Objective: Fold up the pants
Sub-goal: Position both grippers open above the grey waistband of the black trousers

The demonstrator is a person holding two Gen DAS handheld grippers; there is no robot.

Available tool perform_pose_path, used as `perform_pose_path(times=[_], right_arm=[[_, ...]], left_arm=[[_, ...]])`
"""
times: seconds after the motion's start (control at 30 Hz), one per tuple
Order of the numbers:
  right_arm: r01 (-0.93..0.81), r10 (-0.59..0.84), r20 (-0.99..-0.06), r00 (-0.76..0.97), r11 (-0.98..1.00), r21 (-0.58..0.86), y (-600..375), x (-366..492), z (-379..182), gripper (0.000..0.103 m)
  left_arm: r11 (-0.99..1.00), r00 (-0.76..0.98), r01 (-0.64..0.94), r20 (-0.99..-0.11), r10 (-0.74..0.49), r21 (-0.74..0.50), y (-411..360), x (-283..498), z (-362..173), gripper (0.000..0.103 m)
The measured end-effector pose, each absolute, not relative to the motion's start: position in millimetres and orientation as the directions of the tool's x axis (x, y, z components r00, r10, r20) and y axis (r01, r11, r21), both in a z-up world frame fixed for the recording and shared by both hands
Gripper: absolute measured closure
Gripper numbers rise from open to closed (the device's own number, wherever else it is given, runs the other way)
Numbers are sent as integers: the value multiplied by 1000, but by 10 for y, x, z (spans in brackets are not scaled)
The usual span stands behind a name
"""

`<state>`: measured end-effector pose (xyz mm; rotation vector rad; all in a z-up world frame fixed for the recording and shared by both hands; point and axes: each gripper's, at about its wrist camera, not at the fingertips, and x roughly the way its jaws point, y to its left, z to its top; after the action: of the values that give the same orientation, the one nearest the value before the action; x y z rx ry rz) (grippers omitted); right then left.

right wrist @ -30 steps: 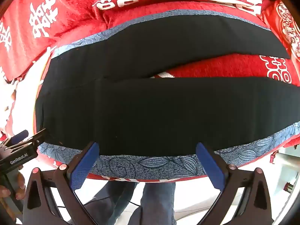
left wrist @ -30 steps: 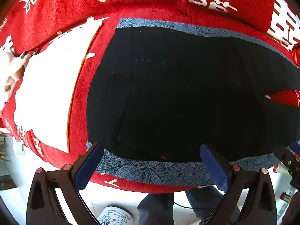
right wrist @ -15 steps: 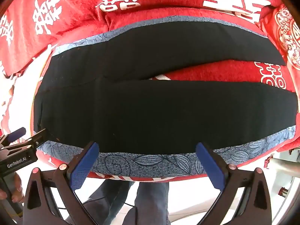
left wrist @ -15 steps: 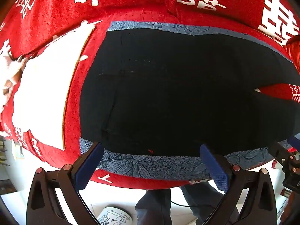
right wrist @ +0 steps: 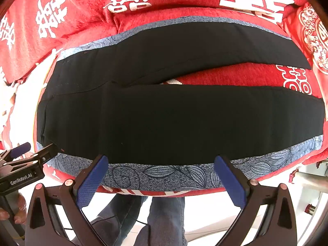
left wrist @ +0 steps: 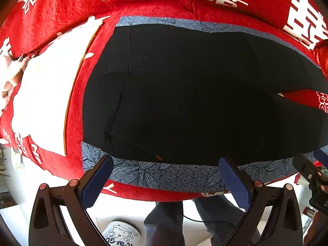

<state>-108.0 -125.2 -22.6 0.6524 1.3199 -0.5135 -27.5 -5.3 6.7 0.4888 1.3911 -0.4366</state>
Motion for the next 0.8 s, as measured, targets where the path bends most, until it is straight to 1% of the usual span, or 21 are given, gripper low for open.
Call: perform_pose_path(times=[0.1,0.27,0.57,0.7,0.8], right_arm=[[681,22,-982,186,717,145,-1269,-1098,-220,0],[686,15,-982,190,713,144,-1181,-1126,-202,0],[690,24,-978,208,705,164,-1226,-1177,-206,0],[675,34,-978,207,718,168,-1228,-1175,-227,0],[675,55,-976,212,714,187,-1246,-1189,-253,0]], left_arm=[[824,146,561,-989,-4,79,-75,-287,72,0],[831,100,553,-995,-6,50,-59,-280,22,0],[836,103,544,-995,11,66,-88,-309,-8,0],[823,126,562,-992,17,86,-129,-330,2,0],[832,138,546,-990,27,99,-131,-355,2,0]])
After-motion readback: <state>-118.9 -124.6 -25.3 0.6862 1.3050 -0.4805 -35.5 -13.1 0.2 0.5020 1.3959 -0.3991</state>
